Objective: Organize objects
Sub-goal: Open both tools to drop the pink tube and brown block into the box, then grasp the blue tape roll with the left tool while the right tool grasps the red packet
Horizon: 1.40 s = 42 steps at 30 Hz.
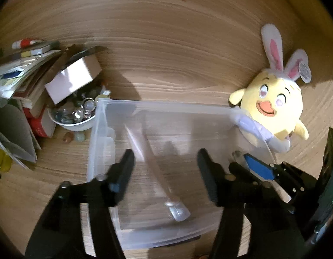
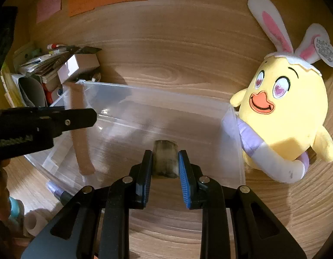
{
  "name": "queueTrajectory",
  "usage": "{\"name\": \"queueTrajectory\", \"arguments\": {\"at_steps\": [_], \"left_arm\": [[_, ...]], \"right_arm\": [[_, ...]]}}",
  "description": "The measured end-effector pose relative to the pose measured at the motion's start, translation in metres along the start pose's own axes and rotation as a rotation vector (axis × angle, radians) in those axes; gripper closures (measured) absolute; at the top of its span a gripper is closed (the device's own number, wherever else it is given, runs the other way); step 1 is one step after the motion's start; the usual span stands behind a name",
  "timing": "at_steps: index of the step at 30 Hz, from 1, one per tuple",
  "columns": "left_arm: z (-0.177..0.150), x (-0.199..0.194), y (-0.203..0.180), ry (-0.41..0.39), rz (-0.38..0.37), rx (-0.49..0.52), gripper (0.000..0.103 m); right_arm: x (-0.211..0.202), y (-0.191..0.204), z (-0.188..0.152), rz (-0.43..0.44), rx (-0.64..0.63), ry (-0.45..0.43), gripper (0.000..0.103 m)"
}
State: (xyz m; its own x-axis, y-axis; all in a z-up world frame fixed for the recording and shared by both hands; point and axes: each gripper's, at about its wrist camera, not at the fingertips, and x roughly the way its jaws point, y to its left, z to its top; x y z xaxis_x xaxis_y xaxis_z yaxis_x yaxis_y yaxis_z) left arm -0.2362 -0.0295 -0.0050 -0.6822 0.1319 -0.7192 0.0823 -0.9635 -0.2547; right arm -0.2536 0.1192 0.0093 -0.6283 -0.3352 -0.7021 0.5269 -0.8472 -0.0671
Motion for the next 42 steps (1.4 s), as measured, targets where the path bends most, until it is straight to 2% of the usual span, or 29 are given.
{"name": "queueTrajectory", "arguments": {"at_steps": [5, 10, 12, 14, 16, 20, 23, 26, 34, 39, 42], "left_arm": [[-0.001, 0.002, -0.001, 0.031, 0.002, -0.011, 0.038], [0.0, -0.007, -0.007, 0.016, 0.017, 0.005, 0.03], [0.0, -0.016, -0.011, -0.002, 0.035, 0.027, 0.029], [0.0, -0.024, -0.015, -0.016, 0.05, 0.048, 0.028], [0.0, -0.032, -0.017, -0.024, 0.057, 0.063, 0.028], [-0.004, -0.052, -0.019, -0.054, 0.085, 0.098, 0.026], [-0.01, -0.066, -0.019, -0.078, 0.095, 0.117, 0.006], [-0.019, -0.084, -0.02, -0.113, 0.109, 0.14, 0.006], [-0.045, -0.12, -0.014, -0.153, 0.126, 0.182, 0.005], [-0.065, -0.137, 0.001, -0.153, 0.135, 0.171, 0.004], [-0.08, -0.142, 0.012, -0.146, 0.173, 0.169, 0.004]], "right_arm": [[0.001, 0.0, 0.0, -0.003, 0.006, -0.001, 0.081], [-0.001, 0.0, 0.0, -0.008, 0.006, -0.004, 0.08], [-0.005, 0.0, 0.002, -0.011, 0.009, -0.019, 0.065], [-0.012, 0.0, 0.003, -0.02, 0.009, -0.039, 0.056], [-0.019, -0.001, 0.004, -0.018, 0.008, -0.058, 0.052], [-0.037, -0.002, 0.005, -0.016, 0.015, -0.093, 0.037], [-0.052, 0.0, 0.003, -0.031, 0.0, -0.118, 0.032], [-0.067, 0.004, -0.002, -0.05, -0.026, -0.145, 0.022], [-0.109, 0.01, -0.025, -0.036, -0.036, -0.195, 0.021], [-0.122, 0.016, -0.041, -0.02, -0.029, -0.192, 0.021], [-0.127, 0.02, -0.052, -0.013, -0.023, -0.182, 0.021]]}}
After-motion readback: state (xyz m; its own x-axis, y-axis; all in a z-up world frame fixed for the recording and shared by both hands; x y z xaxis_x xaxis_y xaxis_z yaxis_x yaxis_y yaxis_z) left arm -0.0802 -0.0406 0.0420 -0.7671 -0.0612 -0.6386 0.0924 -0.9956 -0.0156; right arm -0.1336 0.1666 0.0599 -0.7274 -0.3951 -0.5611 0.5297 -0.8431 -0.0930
